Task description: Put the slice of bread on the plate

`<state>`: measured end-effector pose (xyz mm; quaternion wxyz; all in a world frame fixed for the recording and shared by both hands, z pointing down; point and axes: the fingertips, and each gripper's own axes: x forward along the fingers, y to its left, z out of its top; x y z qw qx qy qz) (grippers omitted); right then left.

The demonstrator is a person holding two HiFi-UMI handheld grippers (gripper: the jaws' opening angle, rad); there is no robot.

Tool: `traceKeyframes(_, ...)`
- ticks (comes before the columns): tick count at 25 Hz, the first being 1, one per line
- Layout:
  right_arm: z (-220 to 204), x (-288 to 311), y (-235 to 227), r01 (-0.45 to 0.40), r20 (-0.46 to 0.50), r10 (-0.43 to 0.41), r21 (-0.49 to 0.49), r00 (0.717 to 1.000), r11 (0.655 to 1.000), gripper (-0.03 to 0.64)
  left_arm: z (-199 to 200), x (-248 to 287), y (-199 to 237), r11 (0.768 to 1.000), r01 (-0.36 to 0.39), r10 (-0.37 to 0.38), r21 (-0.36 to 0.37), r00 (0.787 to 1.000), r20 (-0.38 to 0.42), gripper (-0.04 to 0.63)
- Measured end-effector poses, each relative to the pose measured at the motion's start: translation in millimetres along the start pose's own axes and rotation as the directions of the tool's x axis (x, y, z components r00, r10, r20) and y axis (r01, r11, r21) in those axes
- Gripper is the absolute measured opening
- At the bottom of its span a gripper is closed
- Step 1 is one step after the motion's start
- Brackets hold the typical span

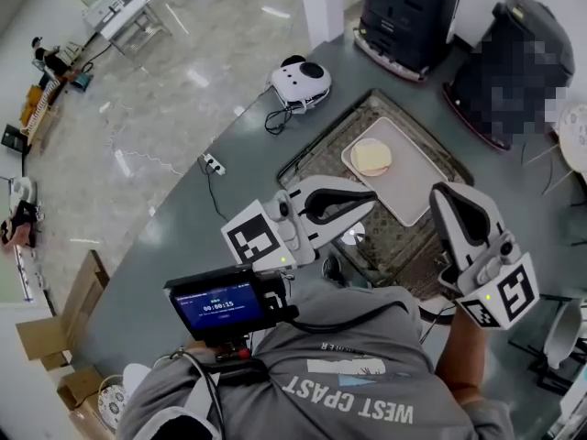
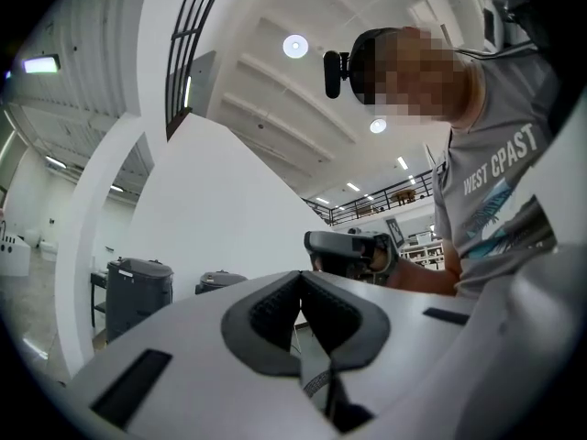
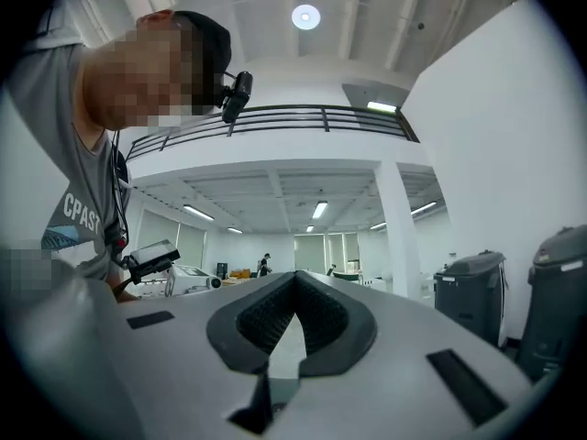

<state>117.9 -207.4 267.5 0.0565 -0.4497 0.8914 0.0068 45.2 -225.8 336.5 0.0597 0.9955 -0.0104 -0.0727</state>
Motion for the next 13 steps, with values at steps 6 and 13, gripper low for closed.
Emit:
traceKeyframes(6, 32.0, -22.2, 10.9, 0.007, 0.024, -0.005, -0.073, 1.0, 0.997, 0.004, 37.5, 17.4, -16.3, 0.994, 0.017, -0.03, 0.105, 0.992, 0.121, 0.008)
traceKeyframes(13, 53.5, -43.2, 20.0, -0.036, -0.003, 0.035, -0.086, 0.999, 0.996, 0.005, 48.2, 34.0, -29.8, 0.992, -0.023, 0.02, 0.128, 0.999, 0.027, 0.008)
